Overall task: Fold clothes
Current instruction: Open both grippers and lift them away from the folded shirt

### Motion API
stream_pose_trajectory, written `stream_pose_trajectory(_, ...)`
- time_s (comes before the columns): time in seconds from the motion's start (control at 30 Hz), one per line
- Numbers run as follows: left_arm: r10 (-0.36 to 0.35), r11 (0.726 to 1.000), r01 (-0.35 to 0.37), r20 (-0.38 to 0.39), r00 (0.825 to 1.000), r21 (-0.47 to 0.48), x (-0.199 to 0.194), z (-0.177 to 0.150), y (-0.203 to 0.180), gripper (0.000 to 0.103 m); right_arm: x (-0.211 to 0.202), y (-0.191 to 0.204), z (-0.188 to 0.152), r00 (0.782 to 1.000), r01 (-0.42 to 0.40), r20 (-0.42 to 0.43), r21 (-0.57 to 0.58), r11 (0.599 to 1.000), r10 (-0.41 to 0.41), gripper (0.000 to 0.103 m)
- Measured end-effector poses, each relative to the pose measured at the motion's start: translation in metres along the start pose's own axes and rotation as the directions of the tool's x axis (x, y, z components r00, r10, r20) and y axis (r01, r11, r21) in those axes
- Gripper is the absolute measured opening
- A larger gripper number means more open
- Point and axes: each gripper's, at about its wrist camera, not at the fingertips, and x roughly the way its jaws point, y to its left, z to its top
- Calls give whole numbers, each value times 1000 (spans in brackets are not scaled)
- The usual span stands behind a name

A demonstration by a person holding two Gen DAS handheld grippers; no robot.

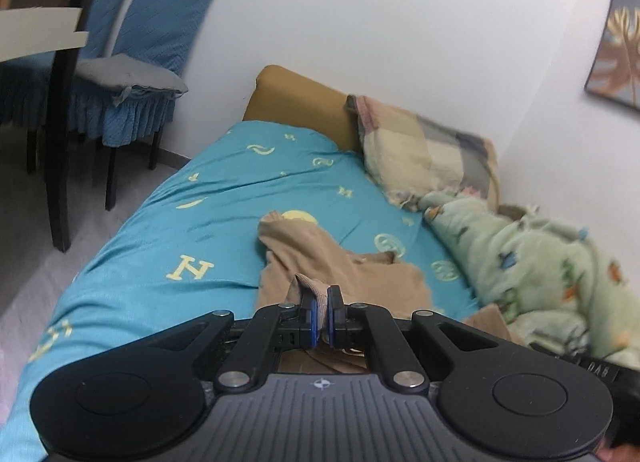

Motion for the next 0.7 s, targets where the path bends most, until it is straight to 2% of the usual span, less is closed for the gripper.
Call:
stream_pose_trajectory(0.1,20,998,-18,-31,999,57,29,-8,4,5,27,0,-6,999,21,-23,-33,999,-22,6)
stream_pose_trajectory(0.23,33,993,-24,-73,997,114,54,-20,8,6,58,-5,-18,993,44,-109,-57,997,-50,9)
stream_pose_trajectory(0.27,33,992,-22,-84,996,126,57,-22,10,12,62,-7,-20,989,59,-134,-50,997,-65,10)
stream_pose_trajectory(0.3,31,991,-18,-96,995,131,59,-23,12,24,66,-9,-21,984,74,-159,-43,996,-80,12)
stream_pose_trajectory(0.33,26,992,-12,-110,994,130,60,-24,13,31,68,-9,-22,982,77,-171,-41,996,-83,23)
stream_pose_trajectory(0.37,23,992,-7,-120,992,129,61,-24,13,46,66,-7,-22,983,73,-163,-50,996,-80,55)
stream_pose_trajectory(0.4,23,990,-6,-123,992,138,60,-23,11,59,64,-4,-22,985,68,-153,-60,996,-77,73)
stream_pose_trajectory(0.43,27,988,-9,-118,993,156,57,-23,8,64,59,0,-22,989,62,-126,-76,995,-71,91)
stream_pose_trajectory(0.5,28,981,-9,-97,995,195,49,-21,1,82,50,10,-22,994,56,-91,-121,991,-67,89)
stream_pose_trajectory(0.63,20,971,-7,-51,999,240,21,-17,-12,86,30,24,-22,997,48,-45,-177,983,-57,89)
stream_pose_trajectory(0.7,22,966,-16,-22,1000,259,3,-16,-18,93,18,29,-20,998,51,-31,-183,982,-57,89)
